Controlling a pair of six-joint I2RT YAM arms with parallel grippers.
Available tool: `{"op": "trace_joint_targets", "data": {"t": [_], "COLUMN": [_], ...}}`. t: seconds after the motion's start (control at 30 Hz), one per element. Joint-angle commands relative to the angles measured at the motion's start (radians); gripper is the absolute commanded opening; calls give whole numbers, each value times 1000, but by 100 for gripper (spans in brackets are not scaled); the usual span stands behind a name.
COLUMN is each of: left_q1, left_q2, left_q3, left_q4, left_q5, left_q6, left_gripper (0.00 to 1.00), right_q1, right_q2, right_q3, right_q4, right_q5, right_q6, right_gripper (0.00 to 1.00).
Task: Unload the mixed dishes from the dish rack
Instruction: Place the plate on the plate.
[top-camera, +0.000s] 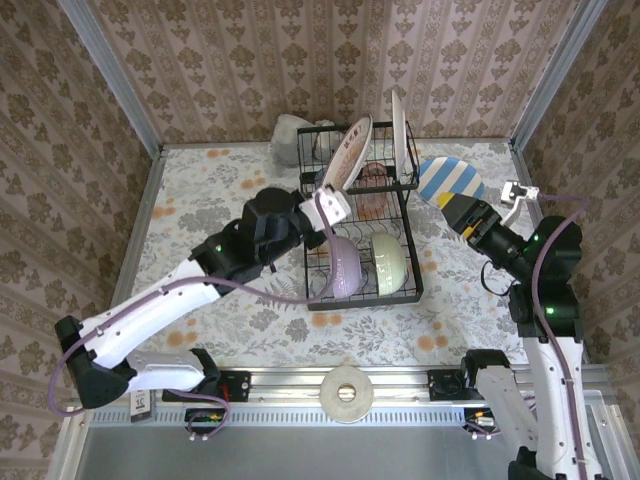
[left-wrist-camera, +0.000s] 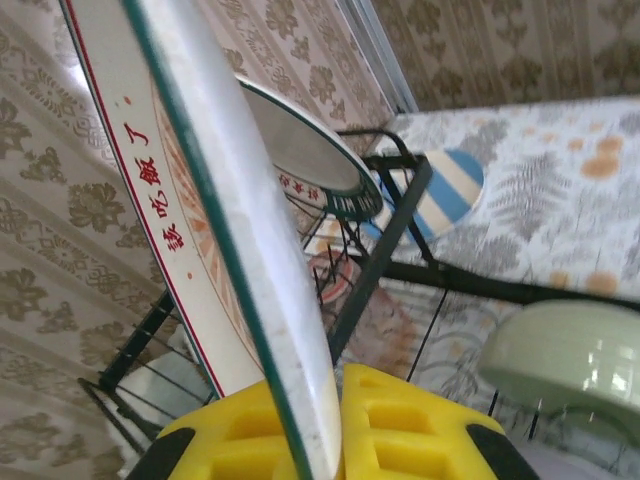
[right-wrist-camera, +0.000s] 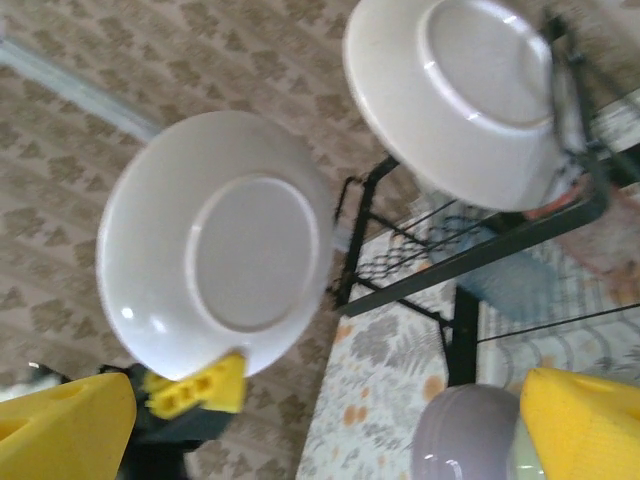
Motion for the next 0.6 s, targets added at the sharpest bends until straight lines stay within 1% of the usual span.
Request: {"op": "trace_joint_targets", "data": {"t": [0.0,0.17,0.3,0.4,0.5,0.57], "left_q1": [-52,-127,-178,-212,-238,-245], "left_q2": [-72,-82,-54,-20,19,35], "left_q3": [-56,-152,-228,-269,-275,-277], "left_q4": [150,231,352,470,523,544], "left_q5": [-159,-303,-405,-465,-522,-546], "left_q6": [250,449,578,649,685,697], "left_gripper": [0,0,0,0,0,0], "right_q1": [91,222,331,396,453,480], "right_q2": [16,62,105,141,155,162], "right_q3": [55,65,72,65,59,63], "right_q4": [33,61,89,126,121,110], "right_q5": [56,128,181,186,233,265], "right_q6": [33,57,49,48,29,18], "right_gripper": [100,100,100,100,100,97]}}
